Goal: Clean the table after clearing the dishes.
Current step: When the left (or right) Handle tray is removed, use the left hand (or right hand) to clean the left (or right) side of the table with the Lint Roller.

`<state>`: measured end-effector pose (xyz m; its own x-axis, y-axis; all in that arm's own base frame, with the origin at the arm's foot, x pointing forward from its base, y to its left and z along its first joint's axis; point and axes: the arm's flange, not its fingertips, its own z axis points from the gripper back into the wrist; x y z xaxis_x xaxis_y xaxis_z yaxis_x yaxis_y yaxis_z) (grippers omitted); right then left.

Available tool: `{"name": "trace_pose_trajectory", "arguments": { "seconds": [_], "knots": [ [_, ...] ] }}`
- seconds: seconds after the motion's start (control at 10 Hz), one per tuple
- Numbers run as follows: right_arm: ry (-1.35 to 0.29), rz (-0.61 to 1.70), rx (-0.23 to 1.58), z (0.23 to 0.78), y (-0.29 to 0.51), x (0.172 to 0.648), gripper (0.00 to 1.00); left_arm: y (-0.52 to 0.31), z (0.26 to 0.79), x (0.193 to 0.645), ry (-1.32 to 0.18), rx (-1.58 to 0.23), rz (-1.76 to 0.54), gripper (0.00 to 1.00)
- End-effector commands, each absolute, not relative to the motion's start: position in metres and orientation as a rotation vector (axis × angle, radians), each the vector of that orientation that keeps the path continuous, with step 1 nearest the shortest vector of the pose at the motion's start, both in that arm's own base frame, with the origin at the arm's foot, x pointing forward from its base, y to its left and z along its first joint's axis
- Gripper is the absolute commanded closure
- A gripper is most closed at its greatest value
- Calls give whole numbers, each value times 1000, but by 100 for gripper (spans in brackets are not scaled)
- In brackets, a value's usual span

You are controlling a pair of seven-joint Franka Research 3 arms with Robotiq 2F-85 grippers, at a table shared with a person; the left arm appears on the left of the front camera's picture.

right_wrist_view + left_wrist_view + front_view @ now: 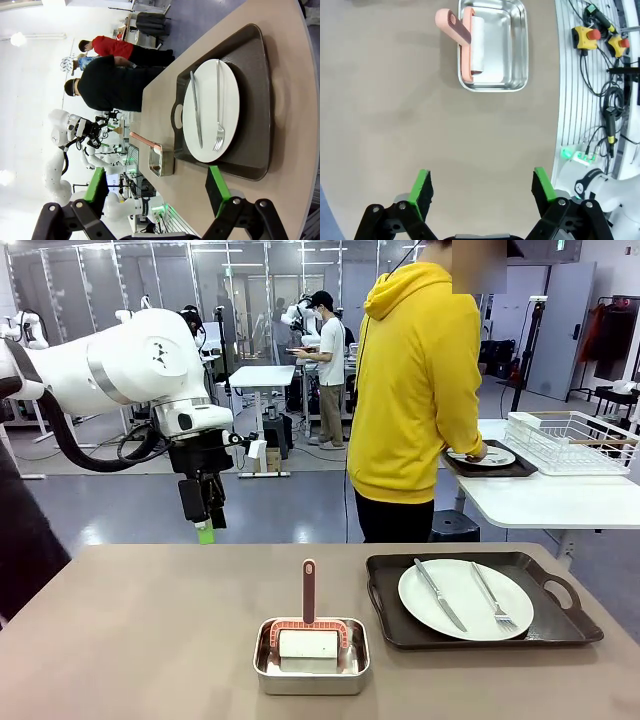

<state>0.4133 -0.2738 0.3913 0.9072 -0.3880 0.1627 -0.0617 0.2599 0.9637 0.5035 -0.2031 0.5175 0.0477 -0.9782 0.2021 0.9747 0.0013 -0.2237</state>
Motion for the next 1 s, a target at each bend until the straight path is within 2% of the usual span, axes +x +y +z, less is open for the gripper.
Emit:
{"name": "trace_pose_trajectory", "arguments": {
  "seconds": [0.0, 0.2, 0.5, 0.6, 0.9],
  "knots": [
    [-411, -222, 1304, 395, -273, 412, 0, -203, 522, 504, 21, -337, -1516, 0],
    [-411, -222, 1304, 395, -273, 412, 0, -203, 518, 504, 11, -338, -1532, 0],
    [-411, -222, 1304, 395, -273, 412, 0, -280, 515, 519, -53, -221, -1698, 0],
    [-411, -222, 1304, 395, -273, 412, 0, -294, 516, 522, -6, -150, -1679, 0],
    [-411, -222, 1304, 395, -273, 412, 0, -326, 505, 535, 69, -147, -1732, 0]
  ]
}}
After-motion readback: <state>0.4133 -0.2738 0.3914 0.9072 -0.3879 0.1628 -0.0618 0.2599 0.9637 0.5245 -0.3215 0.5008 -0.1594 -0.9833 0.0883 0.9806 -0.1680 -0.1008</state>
